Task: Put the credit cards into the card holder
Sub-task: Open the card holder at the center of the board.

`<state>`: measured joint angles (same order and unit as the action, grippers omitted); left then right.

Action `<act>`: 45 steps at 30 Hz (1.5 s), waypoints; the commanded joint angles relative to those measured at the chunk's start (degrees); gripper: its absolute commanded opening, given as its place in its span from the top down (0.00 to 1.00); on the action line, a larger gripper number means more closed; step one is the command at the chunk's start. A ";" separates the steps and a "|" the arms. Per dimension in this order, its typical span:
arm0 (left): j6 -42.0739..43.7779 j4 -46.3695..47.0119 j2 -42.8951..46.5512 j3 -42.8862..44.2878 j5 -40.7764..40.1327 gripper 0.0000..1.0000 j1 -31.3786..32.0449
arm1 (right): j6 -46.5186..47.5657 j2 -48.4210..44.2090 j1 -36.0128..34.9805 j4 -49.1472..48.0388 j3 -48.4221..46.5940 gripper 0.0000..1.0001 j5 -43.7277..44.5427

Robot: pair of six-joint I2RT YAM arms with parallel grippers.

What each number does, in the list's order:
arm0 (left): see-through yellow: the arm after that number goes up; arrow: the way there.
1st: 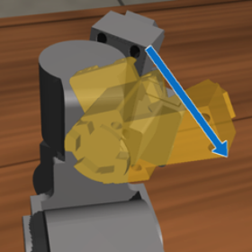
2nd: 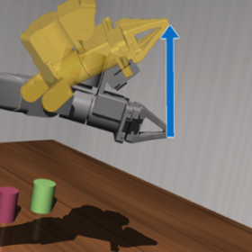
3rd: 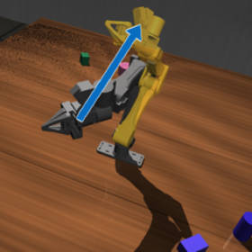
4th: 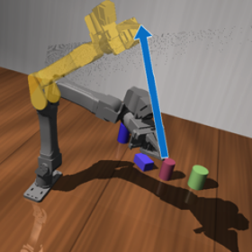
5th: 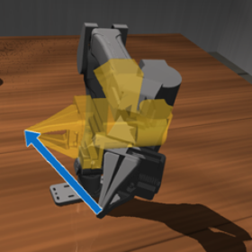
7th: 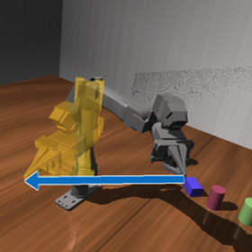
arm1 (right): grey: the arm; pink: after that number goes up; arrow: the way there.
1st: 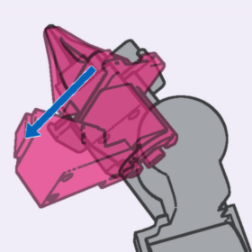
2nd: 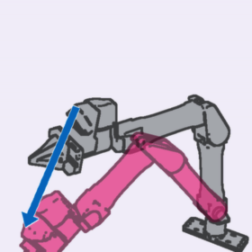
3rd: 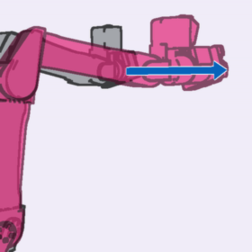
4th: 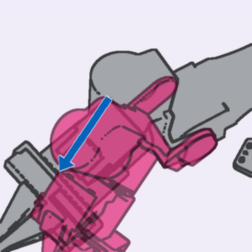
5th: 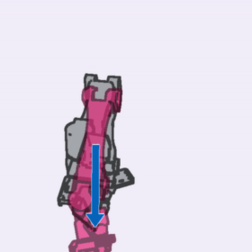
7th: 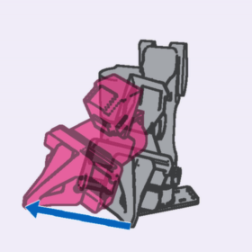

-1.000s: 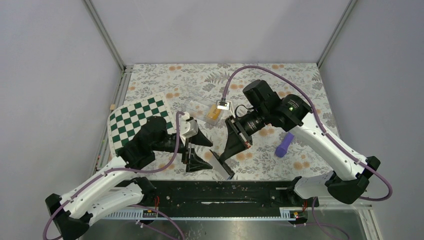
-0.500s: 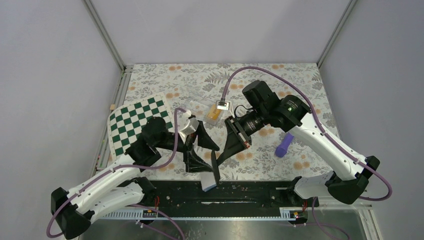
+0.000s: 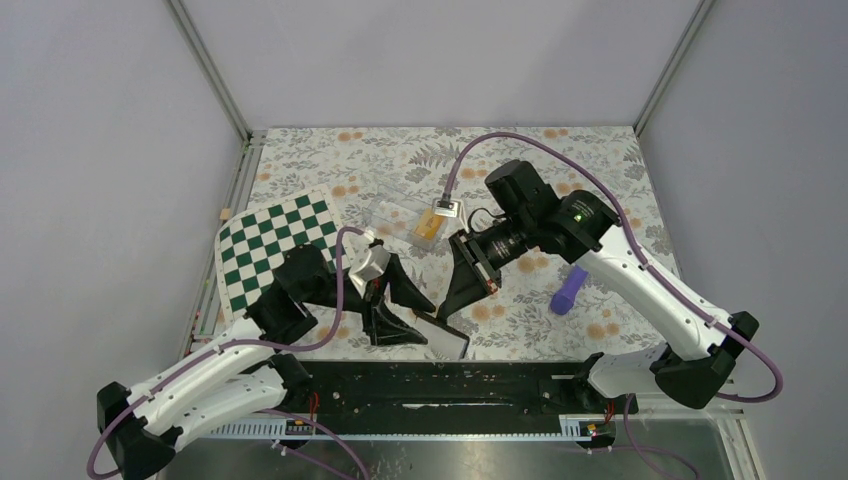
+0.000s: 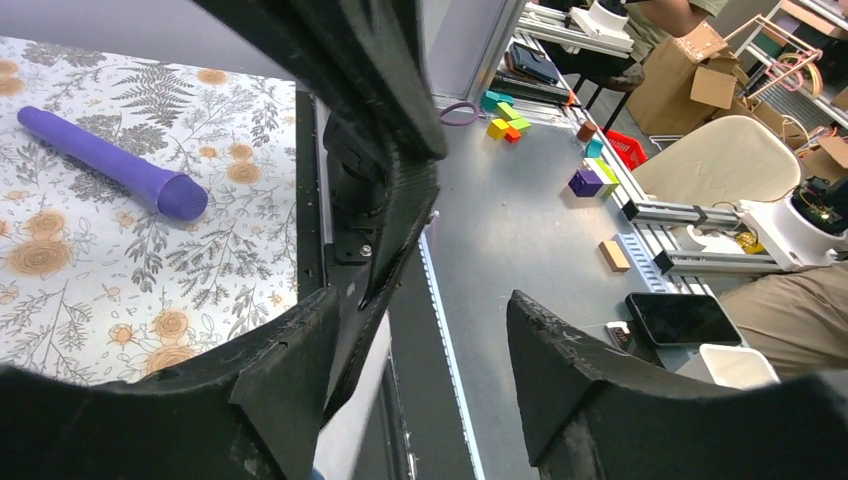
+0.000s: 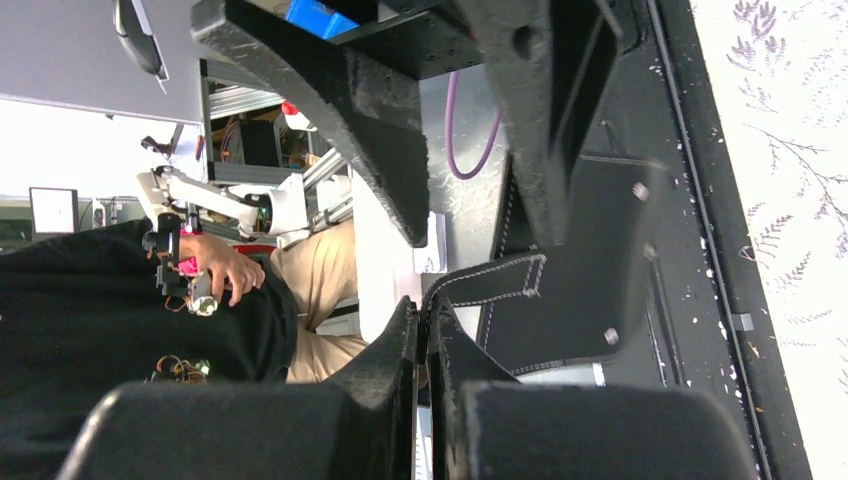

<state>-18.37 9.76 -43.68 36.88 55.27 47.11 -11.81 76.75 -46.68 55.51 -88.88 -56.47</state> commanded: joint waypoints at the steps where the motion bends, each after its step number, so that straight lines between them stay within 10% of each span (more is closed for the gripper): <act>1: -1.08 3.90 0.27 -0.93 -0.71 0.39 0.91 | -3.03 -1.95 1.95 -5.65 2.00 1.00 0.40; 8: -1.40 5.27 0.87 -2.11 -4.23 0.43 2.40 | -9.13 -4.36 2.74 -14.70 6.43 1.00 -0.76; 15: -1.39 1.36 -1.43 -0.29 -6.70 1.00 2.63 | -13.40 -5.88 2.95 -20.60 9.83 1.00 1.45; 23: -7.29 -4.21 -1.05 1.88 -19.91 1.00 2.62 | -12.98 -12.40 5.44 -20.63 13.98 0.28 12.55; 28: -12.74 -3.78 -0.96 4.01 -23.86 1.00 2.55 | -11.24 -17.10 6.29 -20.60 18.51 0.04 14.68; 40: -21.26 -3.01 -4.30 11.35 -24.55 1.00 2.24 | -15.01 -15.14 5.40 -29.25 21.97 0.06 7.27; 45: -23.31 -1.53 -5.17 11.98 -25.22 1.00 2.12 | -18.65 -13.48 4.08 -34.86 23.49 0.35 5.53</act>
<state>-38.76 4.01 -48.58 45.89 31.48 49.56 -27.31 62.39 -41.41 27.55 -66.26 -47.81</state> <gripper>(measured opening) 0.033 0.753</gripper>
